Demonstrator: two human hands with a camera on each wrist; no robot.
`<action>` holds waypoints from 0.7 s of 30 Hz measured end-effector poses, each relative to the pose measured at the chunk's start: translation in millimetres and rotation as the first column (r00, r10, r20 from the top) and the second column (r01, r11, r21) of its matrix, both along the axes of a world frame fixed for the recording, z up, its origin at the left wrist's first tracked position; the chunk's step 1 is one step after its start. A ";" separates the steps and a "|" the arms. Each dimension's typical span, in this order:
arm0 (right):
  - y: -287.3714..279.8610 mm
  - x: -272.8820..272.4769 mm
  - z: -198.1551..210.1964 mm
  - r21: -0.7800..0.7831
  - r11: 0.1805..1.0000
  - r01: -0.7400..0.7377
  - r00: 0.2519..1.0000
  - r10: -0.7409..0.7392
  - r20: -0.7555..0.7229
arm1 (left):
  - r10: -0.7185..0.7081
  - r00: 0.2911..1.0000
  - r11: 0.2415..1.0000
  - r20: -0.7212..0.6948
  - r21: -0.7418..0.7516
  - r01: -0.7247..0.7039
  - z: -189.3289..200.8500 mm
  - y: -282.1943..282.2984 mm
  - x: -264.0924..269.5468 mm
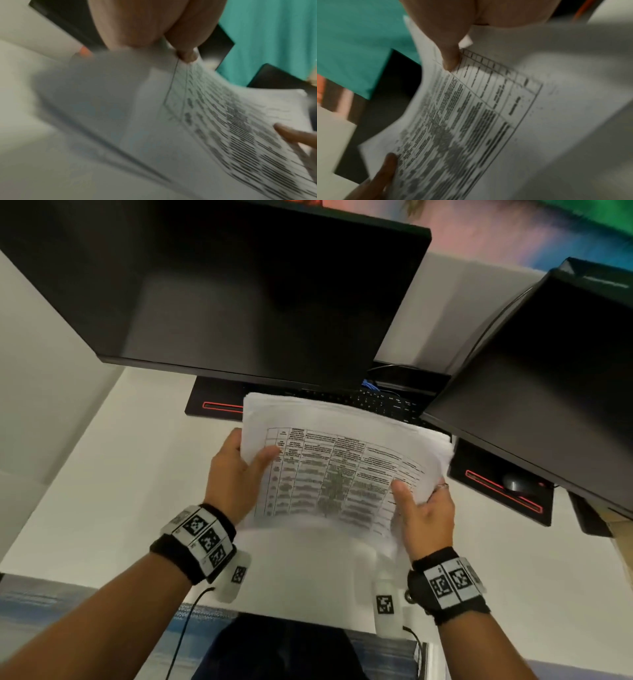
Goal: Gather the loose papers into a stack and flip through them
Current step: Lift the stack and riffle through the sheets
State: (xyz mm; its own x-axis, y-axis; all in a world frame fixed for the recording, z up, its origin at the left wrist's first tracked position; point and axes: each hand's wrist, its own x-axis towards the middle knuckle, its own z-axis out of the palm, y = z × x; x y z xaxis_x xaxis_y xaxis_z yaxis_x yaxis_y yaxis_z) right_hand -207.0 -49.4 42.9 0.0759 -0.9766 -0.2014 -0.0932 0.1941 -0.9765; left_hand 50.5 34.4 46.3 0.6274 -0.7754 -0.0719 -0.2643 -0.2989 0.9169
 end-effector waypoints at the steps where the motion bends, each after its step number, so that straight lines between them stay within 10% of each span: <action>1: 2.7 -2.1 1.2 -0.028 0.999 0.015 1.000 -0.014 0.026 | -0.011 1.000 0.998 -0.011 -0.055 0.011 -0.6 2.3 0.4; 10: -0.7 2.8 6.9 -0.132 0.990 0.050 0.997 -0.042 0.064 | -0.028 0.999 0.952 0.044 -0.304 0.041 14.7 3.5 -7.8; 16: -6.2 8.9 10.4 -0.166 0.982 0.093 0.985 -0.067 0.158 | -0.103 0.968 0.979 0.227 -0.151 0.139 37.8 -5.9 7.6; 21: -6.4 11.5 15.0 -0.188 0.980 0.063 0.988 -0.035 0.150 | -0.524 0.346 0.848 0.778 0.439 0.295 66.9 -33.3 -13.9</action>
